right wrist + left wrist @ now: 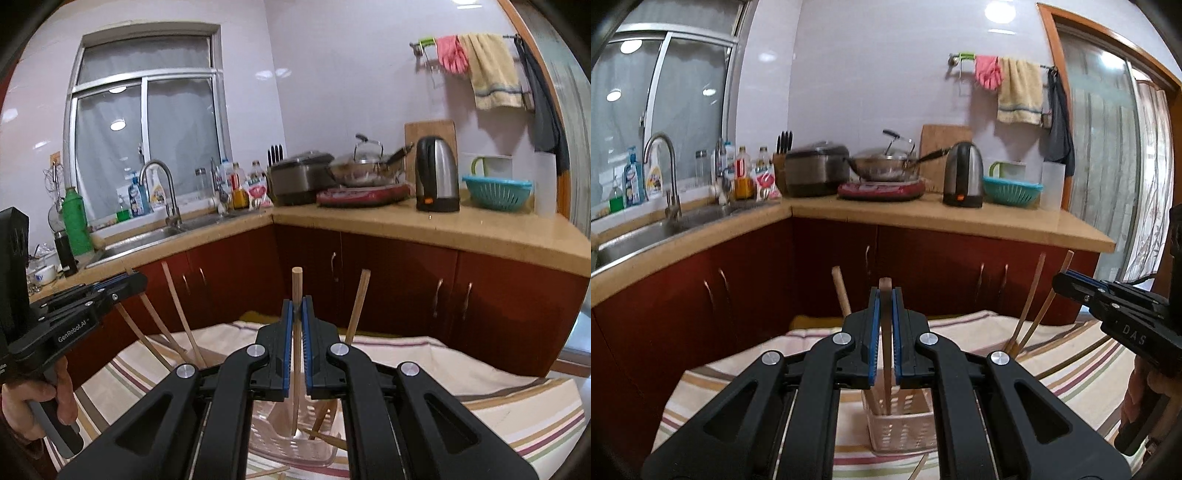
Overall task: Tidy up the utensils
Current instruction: 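Open the left tool to release its chopstick while the right tool opens too, then move the left tool back to the loose chopsticks and close on one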
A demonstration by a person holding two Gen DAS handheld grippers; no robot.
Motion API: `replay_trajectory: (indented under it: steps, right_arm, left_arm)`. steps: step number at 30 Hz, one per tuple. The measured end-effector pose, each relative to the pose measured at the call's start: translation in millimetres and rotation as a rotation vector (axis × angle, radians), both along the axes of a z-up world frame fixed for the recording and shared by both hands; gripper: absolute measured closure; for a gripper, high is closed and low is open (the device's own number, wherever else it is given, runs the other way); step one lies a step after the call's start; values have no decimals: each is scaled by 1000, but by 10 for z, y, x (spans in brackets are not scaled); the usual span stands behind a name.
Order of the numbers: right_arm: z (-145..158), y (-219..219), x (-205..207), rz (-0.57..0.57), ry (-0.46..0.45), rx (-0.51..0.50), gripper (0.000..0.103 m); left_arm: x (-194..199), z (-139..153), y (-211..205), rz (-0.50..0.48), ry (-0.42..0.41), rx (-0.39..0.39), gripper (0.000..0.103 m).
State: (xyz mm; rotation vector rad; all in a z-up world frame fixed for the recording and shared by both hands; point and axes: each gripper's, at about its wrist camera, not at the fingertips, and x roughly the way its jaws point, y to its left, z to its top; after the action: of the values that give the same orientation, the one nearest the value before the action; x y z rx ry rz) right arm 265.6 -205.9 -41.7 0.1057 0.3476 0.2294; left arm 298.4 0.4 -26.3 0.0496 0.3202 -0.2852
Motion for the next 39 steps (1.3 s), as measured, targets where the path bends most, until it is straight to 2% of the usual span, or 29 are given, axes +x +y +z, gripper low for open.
replay_trajectory:
  steps: [2,3,4,5,6,8,10,12,15,20,27,32,39]
  right_arm:
    - [-55,11,17,-2,10,-9,97]
    - [-84,8,19,-2,16,-6,95]
    - [-100,1,34,-4,23,-4,92]
    - [-117,-7,32,-6,29,1,84]
    - [-125,-14,27,-11,30,4,77]
    - [-119,-28,19,-17,25,4,73]
    - [-96,-34,1,-19,19,0,69]
    - [-48,-41,-39,-23,8,0,61]
    - [31,-60,-131,-32,-15,-8,57]
    - [116,-122,-382,-48,-46,-14,52]
    - [84,-161,-861,-77,-70,-31,48]
    - [-138,-179,-1117,-84,-29,-42,47]
    - [-660,-226,-1397,-111,69,-45,47]
  left_arm:
    - [-30,-11,8,4,-15,14,84]
    - [-32,-9,-1,1,-13,14,75]
    - [-35,-12,-1,2,-9,13,69]
    - [-38,-15,-1,5,-7,11,57]
    - [-39,-8,0,4,-8,8,55]
    - [-50,-3,-2,-1,-8,10,53]
    - [-60,16,-5,-1,-13,8,43]
    - [-100,61,-12,-10,-15,3,37]
    - [-212,122,-13,-18,-29,4,30]
    - [-487,163,65,-23,-46,12,25]
    - [-913,-20,283,-2,-28,27,24]
    - [-1137,-318,453,9,10,69,25]
    - [-1412,-874,743,38,112,91,25]
